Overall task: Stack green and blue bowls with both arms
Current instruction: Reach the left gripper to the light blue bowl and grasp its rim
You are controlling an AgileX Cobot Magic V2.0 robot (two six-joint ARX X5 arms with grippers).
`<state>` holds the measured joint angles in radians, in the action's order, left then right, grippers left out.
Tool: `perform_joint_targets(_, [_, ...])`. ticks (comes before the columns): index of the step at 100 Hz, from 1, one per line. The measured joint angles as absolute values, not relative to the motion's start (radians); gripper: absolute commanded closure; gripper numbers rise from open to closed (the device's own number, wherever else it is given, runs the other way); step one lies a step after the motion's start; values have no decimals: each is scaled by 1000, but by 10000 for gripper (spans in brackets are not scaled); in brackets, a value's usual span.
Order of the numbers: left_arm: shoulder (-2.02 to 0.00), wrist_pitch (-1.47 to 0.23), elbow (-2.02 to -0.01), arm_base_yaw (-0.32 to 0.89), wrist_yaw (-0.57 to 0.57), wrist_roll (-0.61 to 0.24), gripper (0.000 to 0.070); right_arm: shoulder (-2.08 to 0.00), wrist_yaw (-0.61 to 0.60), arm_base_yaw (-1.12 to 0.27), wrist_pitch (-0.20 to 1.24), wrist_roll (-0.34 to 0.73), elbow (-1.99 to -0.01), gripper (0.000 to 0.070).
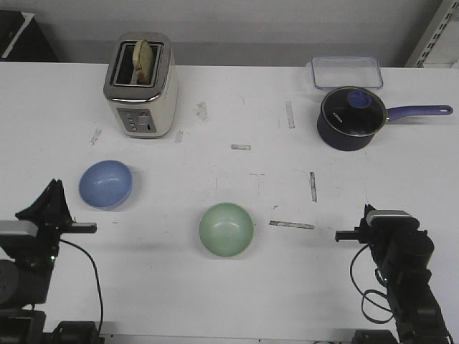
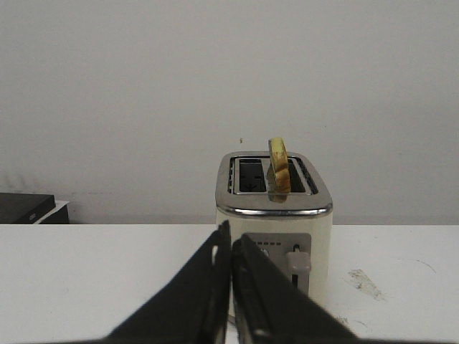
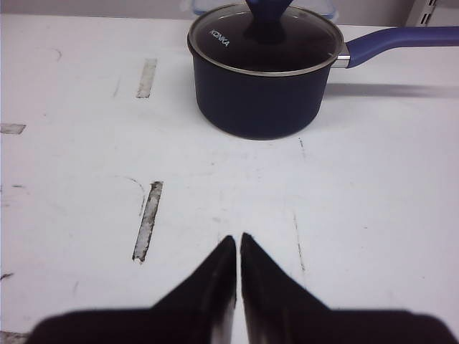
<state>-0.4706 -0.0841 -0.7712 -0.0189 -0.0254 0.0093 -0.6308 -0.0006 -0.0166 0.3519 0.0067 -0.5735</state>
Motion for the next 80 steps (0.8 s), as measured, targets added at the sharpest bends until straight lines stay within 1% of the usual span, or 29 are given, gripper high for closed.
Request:
perform_joint_targets(10, [-633, -183, -971, -19, -25, 10, 533, -631, 0, -17, 351, 7, -574, 700])
perform_joint_targets(19, [-766, -288, -1128, -19, -26, 10, 470, -631, 0, -17, 350, 7, -574, 700])
perform_joint_targets(24, [-834, -344, -1199, -19, -26, 11, 423, -631, 0, -17, 350, 7, -574, 700])
perform_joint_targets(30, [-907, -397, -1262, -23, -27, 10, 339, -631, 0, -17, 350, 7, -574, 700])
perform_joint_targets(37, [-980, -433, -1293, -34, -27, 2, 221, -631, 0, -17, 350, 6, -574, 700])
perform_joint_targets(39, [-998, -439, -1293, -38, -27, -4, 208, -631, 0, -17, 350, 5, -574, 700])
perform_joint_targets(58, [-1139, -586, -1292, -101, -27, -93, 208, -631, 0, -17, 350, -5, -574, 700])
perform_joint_targets(72, [-1264, -722, -1292, -160, -21, -112, 210, -631, 0, -17, 350, -20, -574, 700])
perform_joint_targets(80, [-1352, -775, -1292, -191, 8, -118, 211, -631, 0, -17, 349, -23, -574, 700])
